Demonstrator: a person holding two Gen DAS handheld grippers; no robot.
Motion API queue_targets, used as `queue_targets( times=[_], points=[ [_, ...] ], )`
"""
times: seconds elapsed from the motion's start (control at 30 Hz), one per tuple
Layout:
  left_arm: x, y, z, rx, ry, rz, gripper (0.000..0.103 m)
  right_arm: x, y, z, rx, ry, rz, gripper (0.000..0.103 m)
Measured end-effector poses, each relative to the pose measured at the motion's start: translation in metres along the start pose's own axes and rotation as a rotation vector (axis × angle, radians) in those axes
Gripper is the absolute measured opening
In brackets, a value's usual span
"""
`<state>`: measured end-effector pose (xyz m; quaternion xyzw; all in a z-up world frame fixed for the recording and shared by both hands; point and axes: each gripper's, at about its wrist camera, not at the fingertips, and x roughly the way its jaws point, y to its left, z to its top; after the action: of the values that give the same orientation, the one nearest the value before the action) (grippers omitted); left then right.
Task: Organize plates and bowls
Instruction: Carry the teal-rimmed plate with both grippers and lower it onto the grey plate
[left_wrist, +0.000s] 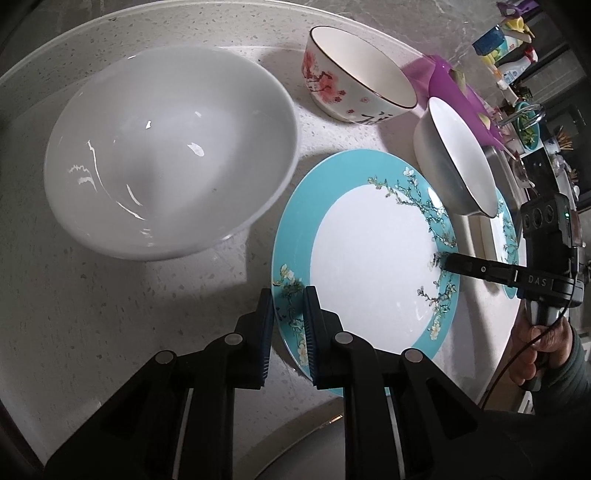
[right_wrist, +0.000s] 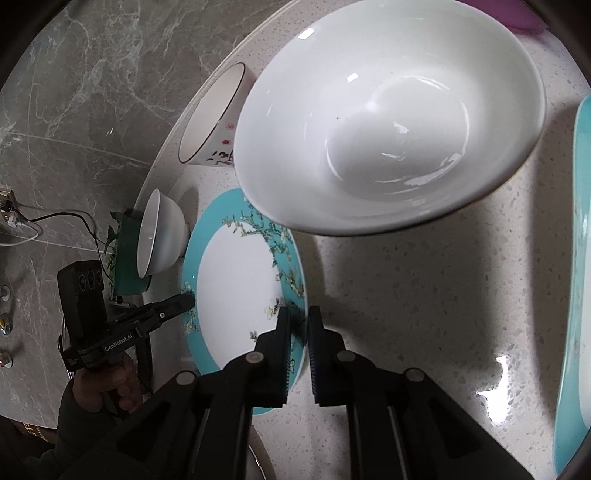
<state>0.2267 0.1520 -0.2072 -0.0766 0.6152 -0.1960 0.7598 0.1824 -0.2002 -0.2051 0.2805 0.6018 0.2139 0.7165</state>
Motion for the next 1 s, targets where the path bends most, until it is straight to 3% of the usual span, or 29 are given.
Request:
queue_targets(
  times=[0.7,1.0],
  points=[
    [-0.030,-0.013,0.018,0.006,-0.007,0.016,0.013,-0.011,0.004,0.002,0.036,-0.002,0.014,0.012],
    [-0.063,-0.017,-0.003,0.002,-0.034,0.008,0.013,-0.025,0.020,-0.004,0.016,0.003,0.029,0.012]
  ],
)
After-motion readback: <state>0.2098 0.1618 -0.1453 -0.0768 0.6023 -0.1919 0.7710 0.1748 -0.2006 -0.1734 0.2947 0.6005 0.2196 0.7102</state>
